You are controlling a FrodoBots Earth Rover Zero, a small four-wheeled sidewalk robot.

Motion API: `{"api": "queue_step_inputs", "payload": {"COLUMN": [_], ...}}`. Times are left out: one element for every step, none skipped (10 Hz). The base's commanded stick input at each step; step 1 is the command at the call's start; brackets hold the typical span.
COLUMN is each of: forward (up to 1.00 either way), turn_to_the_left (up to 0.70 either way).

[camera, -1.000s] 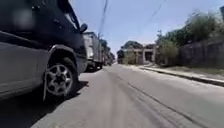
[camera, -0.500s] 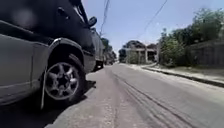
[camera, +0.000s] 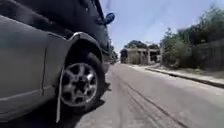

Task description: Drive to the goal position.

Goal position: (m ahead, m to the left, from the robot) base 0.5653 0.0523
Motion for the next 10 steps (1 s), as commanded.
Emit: {"api": "queue_step_inputs", "payload": {"forward": [1.0, 1.0, 1.0, 0.66, 0.0, 0.0, 0.0, 0.0, 0.0, 0.0], "turn_to_the_left": [0.0, 0.0, -0.04, -0.6, -0.73, 0.0, 0.0, 0.0, 0.0, 0.0]}}
